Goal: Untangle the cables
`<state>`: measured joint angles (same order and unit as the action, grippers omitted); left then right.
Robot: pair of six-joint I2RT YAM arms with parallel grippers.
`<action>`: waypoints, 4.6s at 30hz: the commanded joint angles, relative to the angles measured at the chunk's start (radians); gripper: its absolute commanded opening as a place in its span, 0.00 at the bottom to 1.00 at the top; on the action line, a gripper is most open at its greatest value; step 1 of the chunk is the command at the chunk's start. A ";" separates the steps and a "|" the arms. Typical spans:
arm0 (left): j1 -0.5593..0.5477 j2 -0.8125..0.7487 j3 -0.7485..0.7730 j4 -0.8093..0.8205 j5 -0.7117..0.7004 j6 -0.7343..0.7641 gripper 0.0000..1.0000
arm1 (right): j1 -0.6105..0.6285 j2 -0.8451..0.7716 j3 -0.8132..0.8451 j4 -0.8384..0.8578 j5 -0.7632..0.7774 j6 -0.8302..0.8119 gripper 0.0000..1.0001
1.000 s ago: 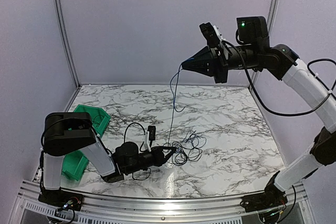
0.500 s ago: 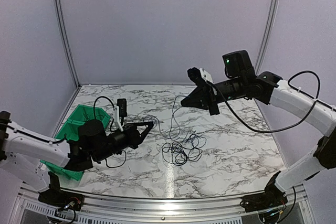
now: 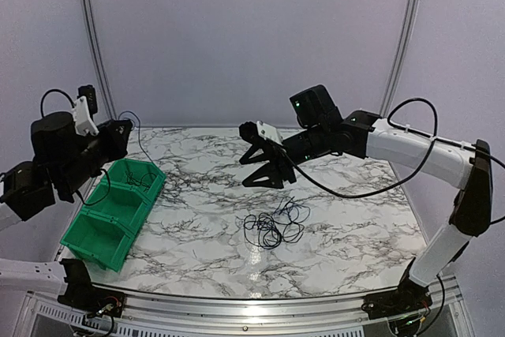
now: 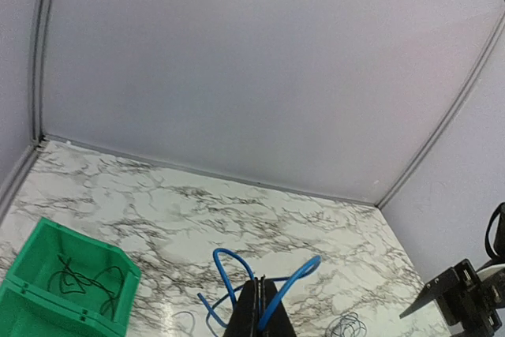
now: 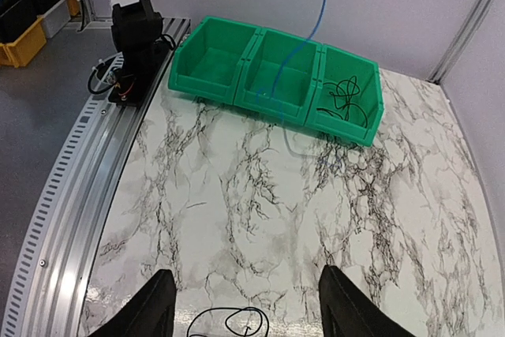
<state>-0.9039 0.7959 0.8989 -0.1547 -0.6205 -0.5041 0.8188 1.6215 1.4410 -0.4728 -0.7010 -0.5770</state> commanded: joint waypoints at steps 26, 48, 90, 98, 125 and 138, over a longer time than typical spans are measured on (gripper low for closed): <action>0.233 -0.063 0.045 -0.338 -0.238 0.260 0.00 | -0.348 -0.274 -0.588 0.300 0.015 -0.032 0.68; 0.629 -0.030 -0.005 -0.323 0.025 0.267 0.00 | -0.349 -0.255 -0.594 0.286 0.029 -0.073 0.68; 0.632 -0.104 0.106 -0.414 0.135 0.317 0.00 | -0.348 -0.212 -0.581 0.256 0.040 -0.101 0.68; 0.632 -0.065 0.017 -0.374 0.078 0.330 0.00 | -0.348 -0.214 -0.584 0.255 0.043 -0.108 0.68; 0.632 0.224 -0.258 -0.355 0.278 -0.146 0.00 | -0.348 -0.195 -0.563 0.199 0.037 -0.151 0.68; 0.673 0.307 -0.293 -0.277 0.363 -0.212 0.00 | -0.348 -0.206 -0.557 0.184 0.034 -0.165 0.68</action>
<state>-0.2516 1.0840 0.6113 -0.4625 -0.2928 -0.6949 0.4728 1.4212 0.8467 -0.2676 -0.6628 -0.7288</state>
